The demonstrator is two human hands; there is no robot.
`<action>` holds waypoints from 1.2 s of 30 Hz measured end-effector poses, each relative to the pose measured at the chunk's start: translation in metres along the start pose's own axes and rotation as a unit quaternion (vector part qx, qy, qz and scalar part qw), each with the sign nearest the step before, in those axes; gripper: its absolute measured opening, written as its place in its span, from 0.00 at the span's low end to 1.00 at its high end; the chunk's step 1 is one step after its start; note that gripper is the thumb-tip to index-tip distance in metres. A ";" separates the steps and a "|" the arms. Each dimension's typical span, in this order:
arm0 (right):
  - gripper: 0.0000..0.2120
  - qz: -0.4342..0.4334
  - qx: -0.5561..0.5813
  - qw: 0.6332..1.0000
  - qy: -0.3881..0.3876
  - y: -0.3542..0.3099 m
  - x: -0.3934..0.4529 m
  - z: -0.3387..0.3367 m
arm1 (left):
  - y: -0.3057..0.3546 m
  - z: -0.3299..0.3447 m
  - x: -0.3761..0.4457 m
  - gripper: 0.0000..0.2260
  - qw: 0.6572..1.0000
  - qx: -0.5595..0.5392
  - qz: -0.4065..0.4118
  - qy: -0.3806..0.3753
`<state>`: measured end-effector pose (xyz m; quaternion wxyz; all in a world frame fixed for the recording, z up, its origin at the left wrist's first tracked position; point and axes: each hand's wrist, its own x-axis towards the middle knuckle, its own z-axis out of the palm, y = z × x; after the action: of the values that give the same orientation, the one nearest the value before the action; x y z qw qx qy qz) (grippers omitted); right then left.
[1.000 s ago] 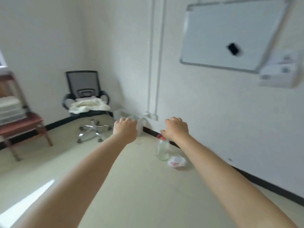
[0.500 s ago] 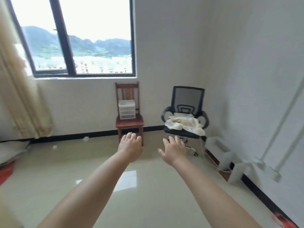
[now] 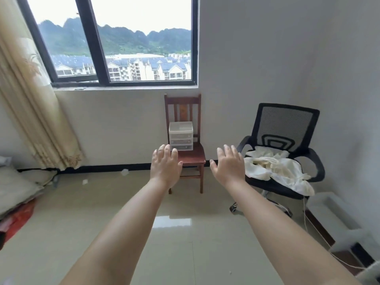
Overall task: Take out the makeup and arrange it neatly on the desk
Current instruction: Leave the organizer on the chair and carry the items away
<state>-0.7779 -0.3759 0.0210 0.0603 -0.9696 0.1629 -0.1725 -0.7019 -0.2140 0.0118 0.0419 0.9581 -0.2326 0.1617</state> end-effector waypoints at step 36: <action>0.21 0.172 0.106 0.926 -0.319 -0.014 0.685 0.539 | -0.215 0.479 0.683 0.22 0.963 0.019 0.004 -0.267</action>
<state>0.0245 -0.5607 -0.2640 0.2400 -0.9186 0.2798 0.1425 0.1095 -0.3929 -0.2165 -0.0406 0.9662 -0.2361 -0.0956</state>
